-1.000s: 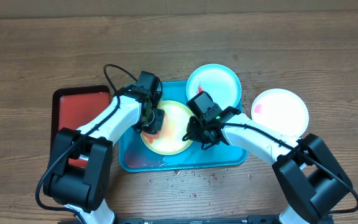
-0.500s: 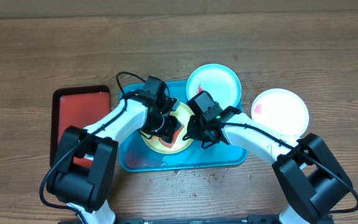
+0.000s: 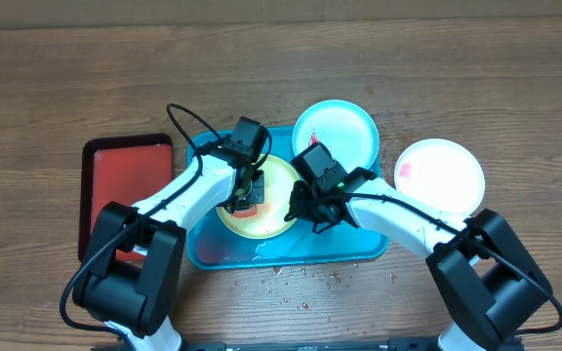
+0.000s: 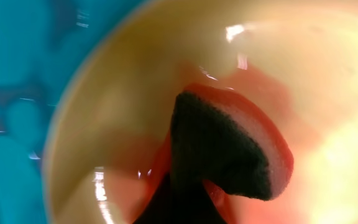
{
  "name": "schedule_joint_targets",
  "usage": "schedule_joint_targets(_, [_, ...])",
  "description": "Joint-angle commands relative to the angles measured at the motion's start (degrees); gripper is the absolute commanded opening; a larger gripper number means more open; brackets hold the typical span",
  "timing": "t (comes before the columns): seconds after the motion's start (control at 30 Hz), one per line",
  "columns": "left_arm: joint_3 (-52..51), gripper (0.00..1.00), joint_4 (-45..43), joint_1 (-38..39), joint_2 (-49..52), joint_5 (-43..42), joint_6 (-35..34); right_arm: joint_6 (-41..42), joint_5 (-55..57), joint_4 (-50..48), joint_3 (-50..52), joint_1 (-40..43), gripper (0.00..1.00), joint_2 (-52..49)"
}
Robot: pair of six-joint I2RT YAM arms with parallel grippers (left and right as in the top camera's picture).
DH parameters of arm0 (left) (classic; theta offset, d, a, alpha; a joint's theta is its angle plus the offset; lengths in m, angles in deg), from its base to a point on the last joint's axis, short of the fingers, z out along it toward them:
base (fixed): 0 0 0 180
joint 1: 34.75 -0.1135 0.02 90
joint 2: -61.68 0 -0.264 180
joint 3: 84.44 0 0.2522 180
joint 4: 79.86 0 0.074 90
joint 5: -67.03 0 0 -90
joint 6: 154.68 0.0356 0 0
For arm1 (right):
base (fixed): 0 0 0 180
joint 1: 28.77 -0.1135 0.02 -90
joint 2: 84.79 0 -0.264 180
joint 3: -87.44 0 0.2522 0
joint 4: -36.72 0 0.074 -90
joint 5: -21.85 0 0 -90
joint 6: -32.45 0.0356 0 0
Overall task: Clean dirty plates on tray and stack at the side
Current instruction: 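Scrub the yellow plate with the left sponge while right holds it, then lift the left sponge away and raise the yellow plate with right gripper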
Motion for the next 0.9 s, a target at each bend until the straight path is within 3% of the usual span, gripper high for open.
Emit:
schedule_joint_targets(0.0, [-2.78, 0.04, 0.94, -2.03, 3.87, 17.49, -3.58, -0.61, 0.37, 1.27, -0.07, 0.02, 0.04, 0.5])
schedule_joint_targets(0.23, [-2.75, 0.04, 0.83, -2.03, 3.85, 21.9, -3.98, -0.61, 0.37, 1.27, -0.07, 0.02, 0.04, 0.5])
schedule_joint_targets(0.43, [0.13, 0.04, 3.74, -2.03, 3.85, 17.42, -3.72, -0.61, 0.37, 1.27, -0.07, 0.02, 0.04, 0.5])
schedule_joint_targets(0.77, [25.11, 0.04, 22.8, -3.72, 3.8, 1.77, 3.89, -0.63, 0.33, 1.53, -0.07, 0.02, 0.04, 0.5])
schedule_joint_targets(0.87, [34.03, 0.04, 28.61, -4.48, 3.8, -0.74, 6.47, -0.81, 0.31, 1.51, -0.07, 0.02, 0.09, 0.5])
